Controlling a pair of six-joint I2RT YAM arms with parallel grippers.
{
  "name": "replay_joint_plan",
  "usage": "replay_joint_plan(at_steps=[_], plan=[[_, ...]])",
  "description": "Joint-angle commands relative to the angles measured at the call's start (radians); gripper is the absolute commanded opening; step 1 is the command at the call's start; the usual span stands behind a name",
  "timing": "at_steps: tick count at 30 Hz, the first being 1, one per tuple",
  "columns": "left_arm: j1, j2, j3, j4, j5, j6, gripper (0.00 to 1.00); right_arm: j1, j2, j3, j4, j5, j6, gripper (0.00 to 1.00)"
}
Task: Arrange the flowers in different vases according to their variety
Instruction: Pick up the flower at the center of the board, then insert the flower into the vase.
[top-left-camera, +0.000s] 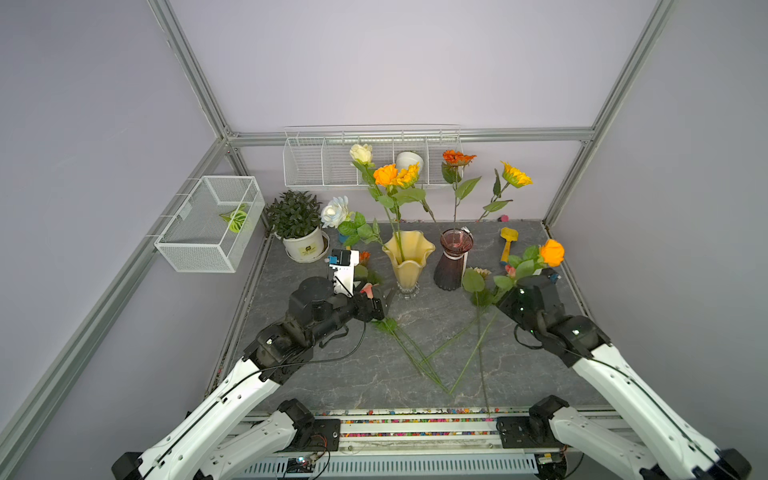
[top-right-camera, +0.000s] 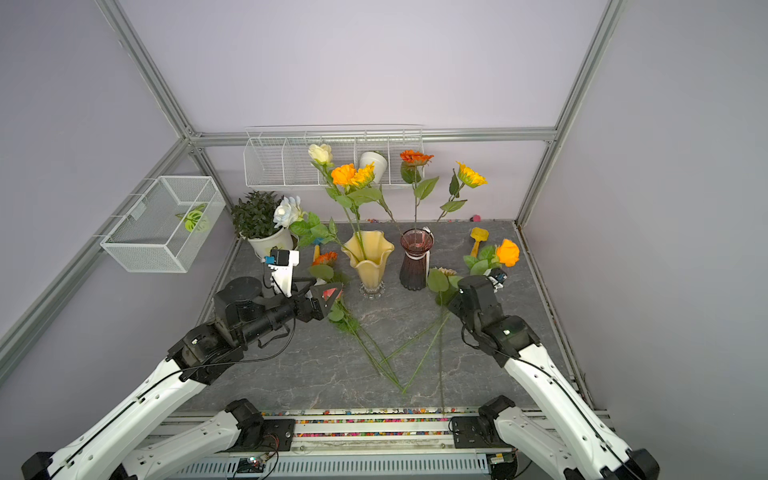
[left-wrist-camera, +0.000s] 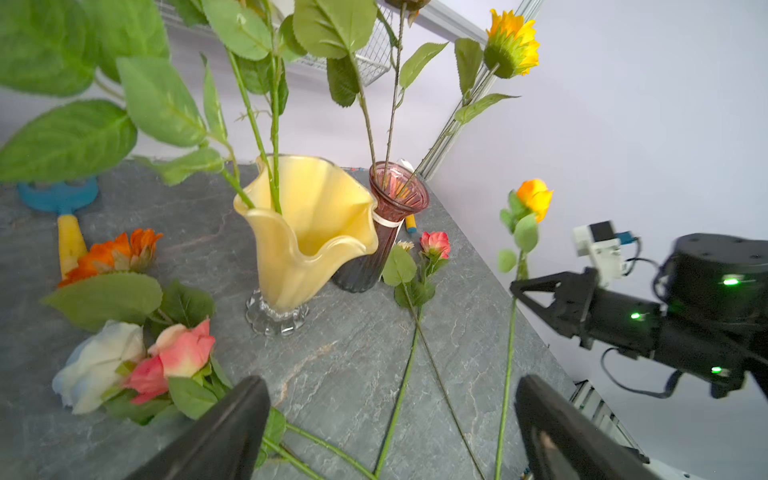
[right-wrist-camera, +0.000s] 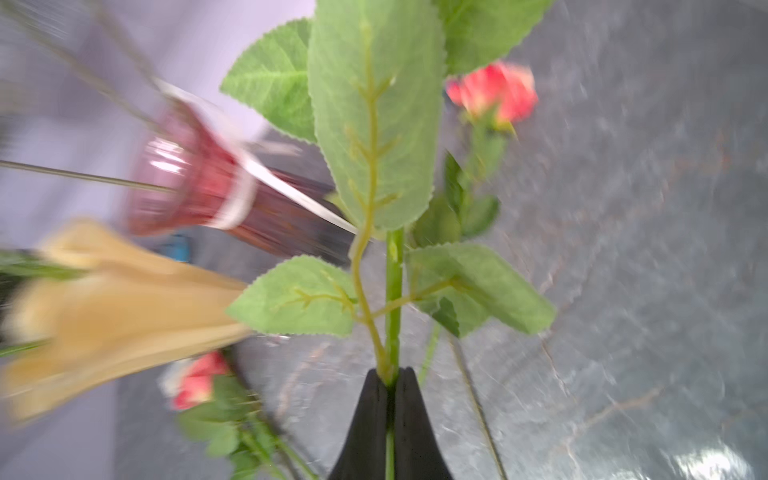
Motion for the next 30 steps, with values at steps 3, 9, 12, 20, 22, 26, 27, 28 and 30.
replay_joint_plan(at_steps=[3, 9, 12, 20, 22, 26, 27, 28, 30], plan=[[-0.005, -0.072, -0.089, -0.046, -0.031, -0.165, 0.98, -0.007, -0.022, 0.191, 0.088, -0.072, -0.173, 0.00], [-0.005, -0.139, -0.220, -0.017, -0.035, -0.296, 0.98, -0.005, 0.085, 0.397, 0.348, -0.204, -0.228, 0.00], [-0.005, -0.152, -0.280, 0.018, -0.018, -0.352, 0.97, 0.007, 0.183, 0.486, 0.463, -0.226, -0.254, 0.00], [-0.005, -0.152, -0.358, 0.073, 0.003, -0.419, 0.97, 0.056, 0.451, 0.679, 0.673, -0.203, -0.337, 0.00], [-0.005, -0.145, -0.358, 0.072, 0.006, -0.421, 0.97, 0.067, 0.513, 0.723, 0.707, -0.192, -0.375, 0.00], [-0.005, -0.125, -0.356, 0.078, 0.029, -0.430, 0.96, 0.081, 0.618, 0.767, 0.791, -0.153, -0.472, 0.00], [-0.005, -0.118, -0.357, 0.082, 0.037, -0.434, 0.96, 0.082, 0.646, 0.771, 0.818, -0.144, -0.494, 0.00], [-0.005, -0.109, -0.358, 0.087, 0.045, -0.439, 0.96, 0.082, 0.669, 0.771, 0.853, -0.138, -0.514, 0.00], [-0.005, -0.093, -0.362, 0.099, 0.060, -0.445, 0.96, 0.084, 0.710, 0.774, 0.909, -0.131, -0.541, 0.00]])
